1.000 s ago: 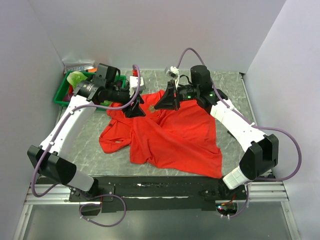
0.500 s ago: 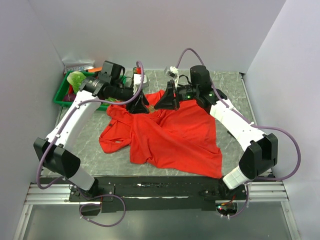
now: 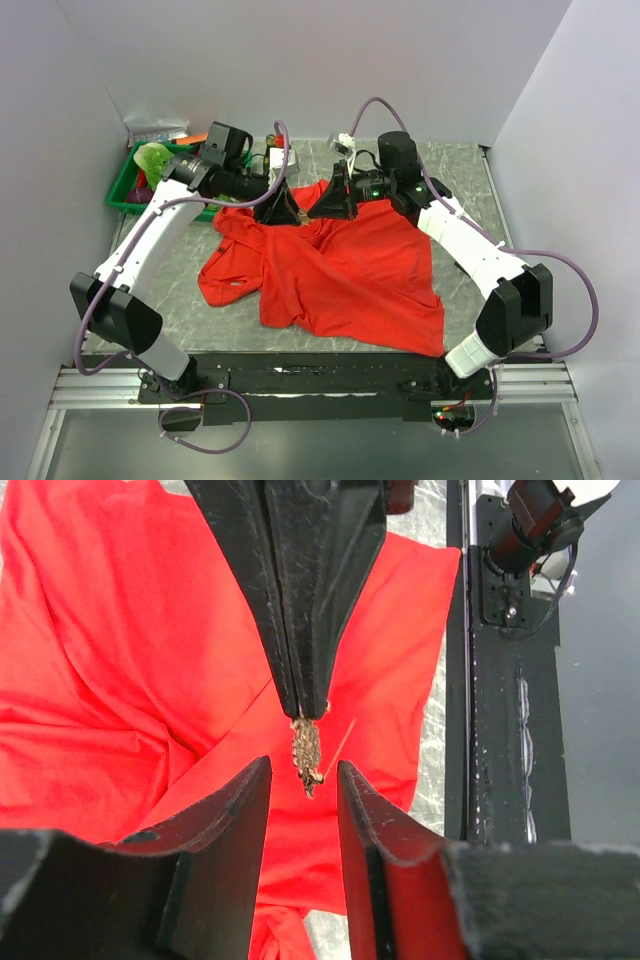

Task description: Remove the brooch from the garment

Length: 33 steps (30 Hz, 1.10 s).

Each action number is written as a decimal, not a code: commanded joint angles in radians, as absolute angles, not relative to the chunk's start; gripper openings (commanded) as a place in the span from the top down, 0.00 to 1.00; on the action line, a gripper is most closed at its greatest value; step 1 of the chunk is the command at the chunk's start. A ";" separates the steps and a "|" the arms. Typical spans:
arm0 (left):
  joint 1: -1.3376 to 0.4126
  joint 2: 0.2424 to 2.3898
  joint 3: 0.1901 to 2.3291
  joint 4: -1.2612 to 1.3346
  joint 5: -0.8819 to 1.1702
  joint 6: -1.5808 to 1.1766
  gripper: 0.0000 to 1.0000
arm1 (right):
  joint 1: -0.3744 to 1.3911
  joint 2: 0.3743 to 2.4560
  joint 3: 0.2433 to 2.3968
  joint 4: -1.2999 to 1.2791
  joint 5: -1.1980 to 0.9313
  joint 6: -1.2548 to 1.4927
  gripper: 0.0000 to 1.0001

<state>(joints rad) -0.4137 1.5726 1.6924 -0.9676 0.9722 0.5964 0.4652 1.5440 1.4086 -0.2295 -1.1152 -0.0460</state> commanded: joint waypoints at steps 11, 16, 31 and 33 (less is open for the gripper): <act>-0.425 1.563 1.678 -0.789 1.008 0.467 0.66 | 0.472 1.557 1.427 -0.146 -1.124 0.060 1.00; -0.429 1.552 1.641 -0.739 0.996 0.427 0.67 | 0.472 1.563 1.428 -0.130 -1.127 0.071 1.00; -0.436 1.580 1.620 -0.706 0.916 0.374 0.76 | 0.472 1.562 1.431 -0.120 -1.141 0.077 1.00; -0.440 1.594 1.624 -0.736 0.894 0.403 0.77 | 0.471 1.556 1.434 -0.100 -1.157 0.089 1.00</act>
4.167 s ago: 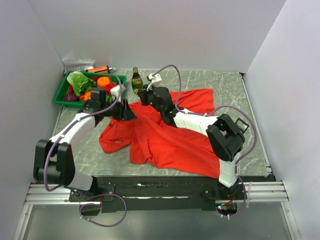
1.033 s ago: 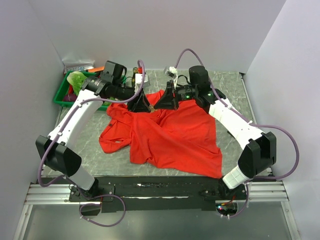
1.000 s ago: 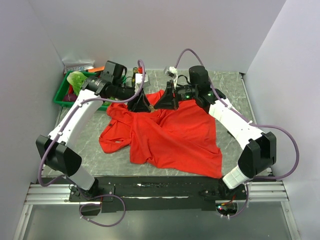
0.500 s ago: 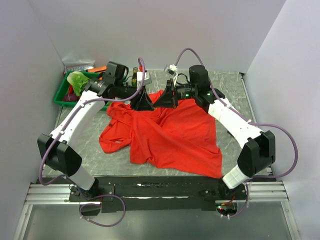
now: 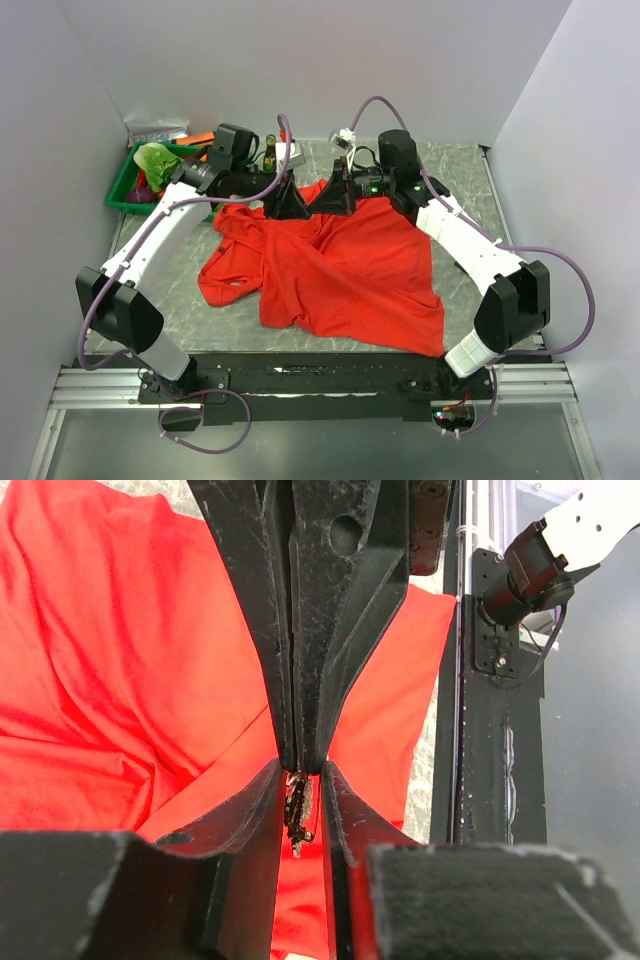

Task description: Remove the brooch from the garment

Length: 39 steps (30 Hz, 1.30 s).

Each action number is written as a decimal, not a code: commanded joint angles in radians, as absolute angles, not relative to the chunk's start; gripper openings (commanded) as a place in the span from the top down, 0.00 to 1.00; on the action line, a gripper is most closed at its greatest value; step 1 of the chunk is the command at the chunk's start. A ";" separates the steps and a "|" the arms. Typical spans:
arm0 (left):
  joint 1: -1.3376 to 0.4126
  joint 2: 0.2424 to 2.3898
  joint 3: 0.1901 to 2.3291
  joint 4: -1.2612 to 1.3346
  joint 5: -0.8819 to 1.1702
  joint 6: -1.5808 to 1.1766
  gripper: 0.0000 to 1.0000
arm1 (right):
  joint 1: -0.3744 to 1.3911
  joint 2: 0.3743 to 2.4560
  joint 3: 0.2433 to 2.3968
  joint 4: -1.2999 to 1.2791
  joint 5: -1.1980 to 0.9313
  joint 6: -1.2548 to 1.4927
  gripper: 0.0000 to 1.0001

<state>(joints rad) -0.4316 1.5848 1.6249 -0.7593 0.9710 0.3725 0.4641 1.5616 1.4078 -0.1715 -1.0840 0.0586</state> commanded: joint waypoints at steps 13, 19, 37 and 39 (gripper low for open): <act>-0.453 1.540 1.600 -0.779 0.853 0.542 0.46 | 0.471 1.565 1.430 -0.040 -1.186 0.161 1.00; -0.445 1.425 1.595 -0.819 0.799 0.557 0.32 | 0.466 1.557 1.425 -0.051 -1.177 0.149 1.00; -0.380 1.376 1.253 -0.681 0.649 0.374 0.28 | 0.364 1.534 1.488 -0.369 -1.144 -0.095 1.00; -0.382 1.440 1.239 -0.655 0.631 0.374 0.30 | 0.336 1.525 1.509 -0.492 -1.114 -0.188 1.00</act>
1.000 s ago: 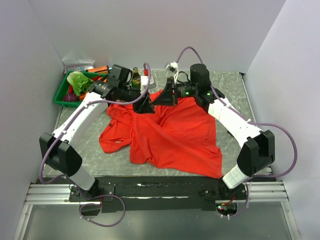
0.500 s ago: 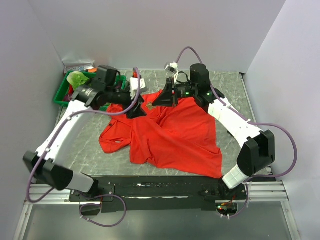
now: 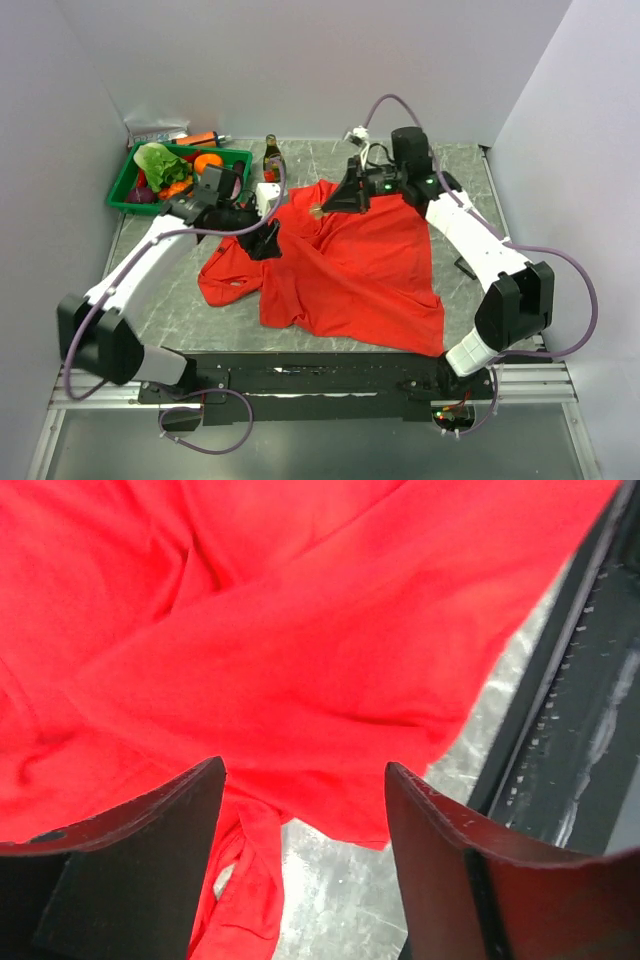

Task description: Remove the brooch from the garment

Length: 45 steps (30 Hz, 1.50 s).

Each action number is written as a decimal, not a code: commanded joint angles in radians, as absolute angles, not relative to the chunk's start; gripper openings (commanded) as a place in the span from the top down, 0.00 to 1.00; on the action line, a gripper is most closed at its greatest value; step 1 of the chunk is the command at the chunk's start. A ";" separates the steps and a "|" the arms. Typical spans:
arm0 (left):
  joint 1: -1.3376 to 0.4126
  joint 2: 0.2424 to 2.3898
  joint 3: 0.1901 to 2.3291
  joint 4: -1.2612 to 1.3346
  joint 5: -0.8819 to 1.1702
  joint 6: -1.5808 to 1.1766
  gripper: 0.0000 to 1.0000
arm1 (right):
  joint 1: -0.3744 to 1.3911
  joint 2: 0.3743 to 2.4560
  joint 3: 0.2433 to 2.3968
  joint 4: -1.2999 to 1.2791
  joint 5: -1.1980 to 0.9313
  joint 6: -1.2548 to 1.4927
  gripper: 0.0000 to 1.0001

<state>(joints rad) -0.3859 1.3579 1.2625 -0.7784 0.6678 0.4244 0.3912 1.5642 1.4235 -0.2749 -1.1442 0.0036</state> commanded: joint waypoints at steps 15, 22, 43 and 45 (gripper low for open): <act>-0.406 1.672 1.350 -0.439 0.566 0.118 0.03 | -0.125 1.255 1.126 -0.785 -0.649 -0.656 1.00; -0.411 1.703 1.376 -0.428 0.512 0.055 0.04 | -0.235 1.201 0.943 -0.669 -0.365 -0.857 1.00; -0.431 1.735 1.417 -0.468 0.494 0.057 0.04 | -0.245 1.357 0.790 -0.284 -0.009 -1.034 1.00; -0.433 1.741 1.422 -0.472 0.492 0.055 0.04 | -0.248 1.365 0.779 -0.269 -0.005 -1.058 1.00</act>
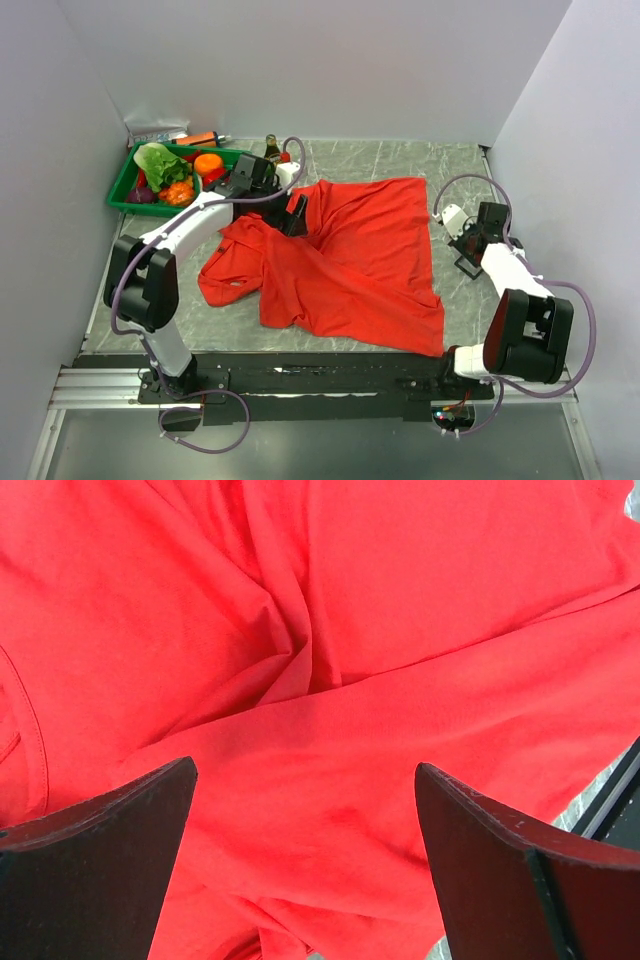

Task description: Remove the brooch from the garment

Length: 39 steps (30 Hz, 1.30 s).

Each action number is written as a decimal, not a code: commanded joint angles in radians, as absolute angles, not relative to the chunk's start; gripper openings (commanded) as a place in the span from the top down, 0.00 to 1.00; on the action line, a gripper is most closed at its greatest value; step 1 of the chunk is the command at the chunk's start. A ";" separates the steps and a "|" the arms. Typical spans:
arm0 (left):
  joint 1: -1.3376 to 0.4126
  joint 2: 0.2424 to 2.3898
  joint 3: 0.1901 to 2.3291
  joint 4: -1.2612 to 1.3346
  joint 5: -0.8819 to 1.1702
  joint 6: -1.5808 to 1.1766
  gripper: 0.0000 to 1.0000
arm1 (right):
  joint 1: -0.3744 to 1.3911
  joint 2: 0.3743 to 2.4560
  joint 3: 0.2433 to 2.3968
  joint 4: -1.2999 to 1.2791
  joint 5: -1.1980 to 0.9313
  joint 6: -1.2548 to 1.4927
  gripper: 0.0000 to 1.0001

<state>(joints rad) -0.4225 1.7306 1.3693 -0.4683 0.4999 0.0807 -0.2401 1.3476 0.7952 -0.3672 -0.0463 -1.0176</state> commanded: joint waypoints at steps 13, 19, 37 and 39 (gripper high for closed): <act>-0.439 1.759 1.431 -0.476 0.482 0.060 0.03 | -0.247 1.434 0.743 -0.213 0.023 -1.109 1.00; -0.439 1.764 1.433 -0.479 0.479 0.058 0.03 | -0.247 1.454 0.730 -0.192 0.032 -1.134 1.00; -0.440 1.784 1.454 -0.483 0.482 0.060 0.03 | -0.245 1.467 0.719 -0.192 0.063 -1.103 0.69; -0.440 1.786 1.454 -0.483 0.483 0.057 0.04 | -0.245 1.462 0.709 -0.184 0.064 -1.101 0.68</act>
